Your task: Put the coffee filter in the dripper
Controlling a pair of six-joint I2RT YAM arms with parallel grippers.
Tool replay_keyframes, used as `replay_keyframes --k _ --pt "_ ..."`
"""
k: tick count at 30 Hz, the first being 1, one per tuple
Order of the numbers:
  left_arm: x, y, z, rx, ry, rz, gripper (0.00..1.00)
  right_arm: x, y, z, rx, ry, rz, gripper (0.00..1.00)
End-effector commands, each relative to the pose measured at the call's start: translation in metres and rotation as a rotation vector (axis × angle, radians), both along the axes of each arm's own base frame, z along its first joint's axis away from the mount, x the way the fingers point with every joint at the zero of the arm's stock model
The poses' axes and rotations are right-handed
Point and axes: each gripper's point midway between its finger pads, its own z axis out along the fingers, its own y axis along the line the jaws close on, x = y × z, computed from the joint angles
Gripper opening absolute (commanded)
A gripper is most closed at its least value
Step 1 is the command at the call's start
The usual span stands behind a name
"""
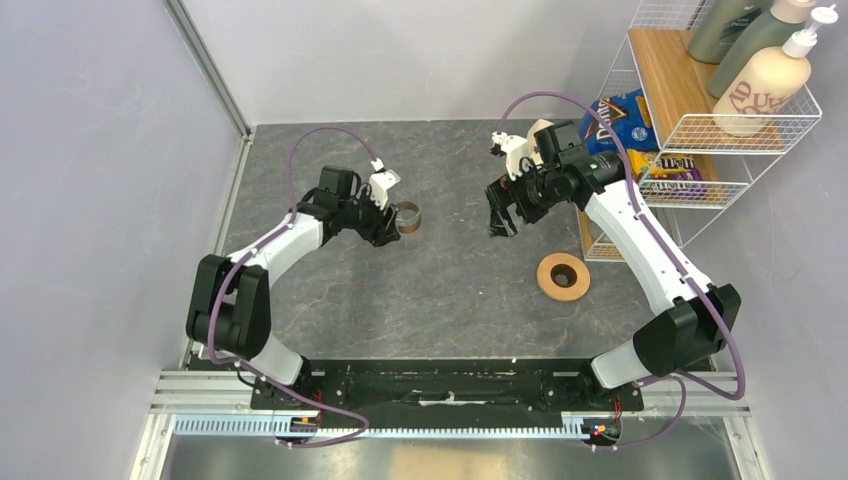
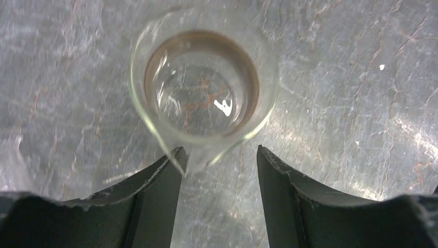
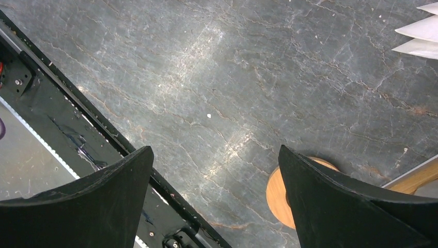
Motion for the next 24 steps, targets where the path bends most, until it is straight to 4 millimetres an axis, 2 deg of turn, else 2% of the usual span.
replay_keyframes --k 1,8,11,14,16,18,21,22,24 --pt "0.021 -0.027 0.025 -0.061 -0.111 -0.14 0.61 -0.008 -0.008 0.009 -0.015 -0.023 0.032 0.99" --pt "0.028 -0.047 0.024 -0.072 -0.112 -0.208 0.57 -0.024 -0.016 0.003 -0.047 0.058 0.081 0.99" --pt "0.033 -0.048 0.027 -0.067 -0.109 -0.182 0.59 -0.027 -0.023 0.003 -0.064 0.062 0.091 0.99" --pt "0.033 -0.03 0.035 -0.066 -0.083 -0.116 0.74 -0.033 -0.032 -0.001 -0.105 0.073 0.108 0.99" --pt "0.031 -0.005 0.043 -0.077 -0.06 -0.041 0.8 -0.041 -0.044 -0.009 -0.172 0.093 0.156 0.99" --pt "0.021 0.023 0.056 -0.078 -0.044 0.029 0.83 -0.05 -0.056 -0.015 -0.21 0.133 0.176 0.99" --pt "0.001 0.054 0.088 -0.121 -0.067 0.129 0.84 -0.055 -0.064 -0.011 -0.2 0.148 0.161 0.99" --pt "-0.009 0.056 0.1 -0.133 -0.077 0.134 0.85 -0.054 -0.063 -0.006 -0.192 0.126 0.156 0.99" --pt "-0.032 0.048 0.12 -0.194 -0.05 0.12 0.85 -0.051 -0.059 0.008 -0.16 0.076 0.129 0.99"
